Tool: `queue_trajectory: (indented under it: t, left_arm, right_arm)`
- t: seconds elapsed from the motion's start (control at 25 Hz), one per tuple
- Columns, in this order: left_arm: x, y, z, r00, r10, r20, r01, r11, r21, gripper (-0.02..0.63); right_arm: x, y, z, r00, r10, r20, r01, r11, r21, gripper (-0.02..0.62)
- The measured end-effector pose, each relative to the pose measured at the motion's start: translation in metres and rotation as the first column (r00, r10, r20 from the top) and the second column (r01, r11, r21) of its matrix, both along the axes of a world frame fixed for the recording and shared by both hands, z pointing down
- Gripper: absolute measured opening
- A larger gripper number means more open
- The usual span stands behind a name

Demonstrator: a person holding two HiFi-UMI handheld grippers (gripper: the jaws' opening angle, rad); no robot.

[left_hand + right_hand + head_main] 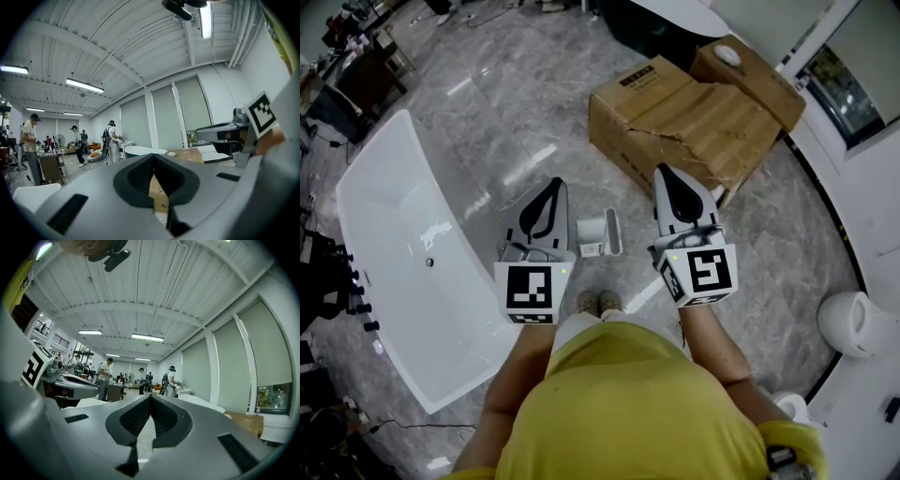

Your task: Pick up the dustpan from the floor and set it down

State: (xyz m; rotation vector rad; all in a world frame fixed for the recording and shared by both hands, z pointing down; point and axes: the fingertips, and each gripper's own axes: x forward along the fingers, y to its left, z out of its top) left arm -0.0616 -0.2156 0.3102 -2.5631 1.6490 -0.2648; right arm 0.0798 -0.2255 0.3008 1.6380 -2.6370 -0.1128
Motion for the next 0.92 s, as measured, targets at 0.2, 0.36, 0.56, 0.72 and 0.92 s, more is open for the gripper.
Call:
queue_trajectory:
  t: [0.2,0.36,0.56,0.72,0.92]
  left_arm:
    - [0.002,-0.002,0.001,1.0,0.005,-0.002,-0.005,1.0,-0.001,0.002]
    - [0.003,-0.001,0.002,1.0,0.009,-0.005,-0.009,1.0,-0.004,0.002]
    - [0.007,-0.001,0.0,1.0,0.013,-0.005,-0.013,1.0,-0.004,0.002]
    - [0.008,0.001,0.002,1.0,0.014,-0.005,-0.014,1.0,-0.005,0.002]
    - [0.012,0.002,0.004,1.0,0.018,-0.006,-0.018,1.0,-0.008,0.002]
  right_arm:
    - [0.0,-0.001,0.0,1.0,0.002,-0.005,-0.002,1.0,0.008,0.009]
    - [0.001,-0.001,0.003,1.0,0.009,-0.006,-0.009,1.0,0.0,0.009]
    - [0.002,-0.001,0.007,1.0,0.001,-0.011,-0.001,1.0,-0.019,0.01]
    - [0.001,0.0,0.01,1.0,-0.002,-0.011,0.002,1.0,-0.02,0.009]
    - [0.004,-0.001,0.012,1.0,-0.001,-0.012,0.001,1.0,-0.022,0.009]
